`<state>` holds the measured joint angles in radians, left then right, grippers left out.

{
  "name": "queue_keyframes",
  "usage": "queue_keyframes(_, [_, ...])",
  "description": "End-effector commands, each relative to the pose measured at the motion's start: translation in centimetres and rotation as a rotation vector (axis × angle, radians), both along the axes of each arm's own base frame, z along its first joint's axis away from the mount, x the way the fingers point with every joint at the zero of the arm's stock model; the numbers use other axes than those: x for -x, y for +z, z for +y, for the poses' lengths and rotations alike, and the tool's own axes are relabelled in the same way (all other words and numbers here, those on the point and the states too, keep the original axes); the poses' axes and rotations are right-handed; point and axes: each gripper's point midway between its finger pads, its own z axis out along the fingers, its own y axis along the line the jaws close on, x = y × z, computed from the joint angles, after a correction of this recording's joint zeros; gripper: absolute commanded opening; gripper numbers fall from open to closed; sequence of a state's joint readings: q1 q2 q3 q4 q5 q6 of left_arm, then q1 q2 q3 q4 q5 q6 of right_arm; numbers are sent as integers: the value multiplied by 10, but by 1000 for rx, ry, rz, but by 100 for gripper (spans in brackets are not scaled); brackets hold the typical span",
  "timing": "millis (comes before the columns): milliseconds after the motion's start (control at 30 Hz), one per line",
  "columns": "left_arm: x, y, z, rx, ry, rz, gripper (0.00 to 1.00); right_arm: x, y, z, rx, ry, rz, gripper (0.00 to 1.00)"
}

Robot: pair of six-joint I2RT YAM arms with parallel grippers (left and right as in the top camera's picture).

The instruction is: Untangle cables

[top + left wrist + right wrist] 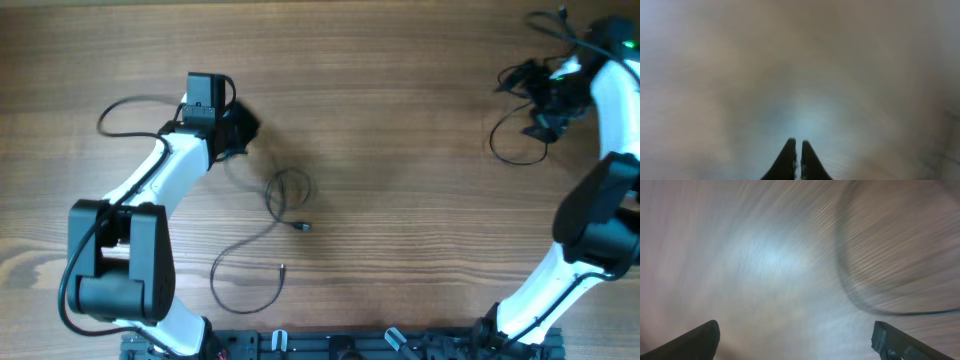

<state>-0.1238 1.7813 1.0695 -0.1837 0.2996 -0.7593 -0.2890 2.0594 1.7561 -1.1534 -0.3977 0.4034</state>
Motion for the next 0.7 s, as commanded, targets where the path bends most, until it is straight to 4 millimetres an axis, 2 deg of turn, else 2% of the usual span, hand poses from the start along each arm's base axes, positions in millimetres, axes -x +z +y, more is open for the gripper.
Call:
queue_keyframes(0, [-10,106,-96,318,-480,-436,4,-6,2,74,-38,374,-109,100])
queue_keyframes(67, [-16,164,-110,369,-550,-628,4,-4,2,100,-38,436,-107,100])
queue_keyframes(100, [-17,184,-112,368,-564,-678,4,-3,1,112,-32,464,-108,100])
queue_keyframes(133, [-16,200,-113,365,-569,-706,4,-3,2,122,-31,489,-114,100])
queue_keyframes(167, [-14,202,-112,361,-571,-703,6,-3,2,129,-32,502,-115,100])
queue_keyframes(200, [-14,194,-111,348,-570,-677,7,-2,2,134,-33,515,-115,100])
queue_keyframes(233, [-13,167,-105,297,-540,-576,7,-1,2,139,-32,530,-116,100])
queue_keyframes(300, [-8,94,-72,113,-364,-283,4,-1,2,148,-32,552,-123,100])
queue_keyframes(333, [2,60,-48,-1,-267,-136,8,-2,2,152,-30,561,-131,100])
queue_keyframes(367, [11,41,-32,-75,-218,-45,31,-4,3,159,-28,575,-148,100])
queue_keyframes(400, [32,14,-9,-186,-160,97,50,-6,3,168,-27,593,-163,100])
queue_keyframes(433, [41,3,2,-235,-139,149,65,-6,4,176,-27,604,-172,100])
queue_keyframes(467, [46,-4,13,-291,-113,183,98,-7,4,185,-29,608,-178,100])
queue_keyframes(533, [45,-6,39,-410,-17,195,100,-5,5,206,-24,660,-201,100])
queue_keyframes(567, [43,-5,52,-427,105,209,100,-4,5,217,-22,686,-211,100])
queue_keyframes(600, [42,-4,59,-425,188,214,100,-2,6,229,-23,713,-223,100])
queue_keyframes(667, [35,-1,60,-409,227,187,100,2,6,250,-19,762,-246,100])
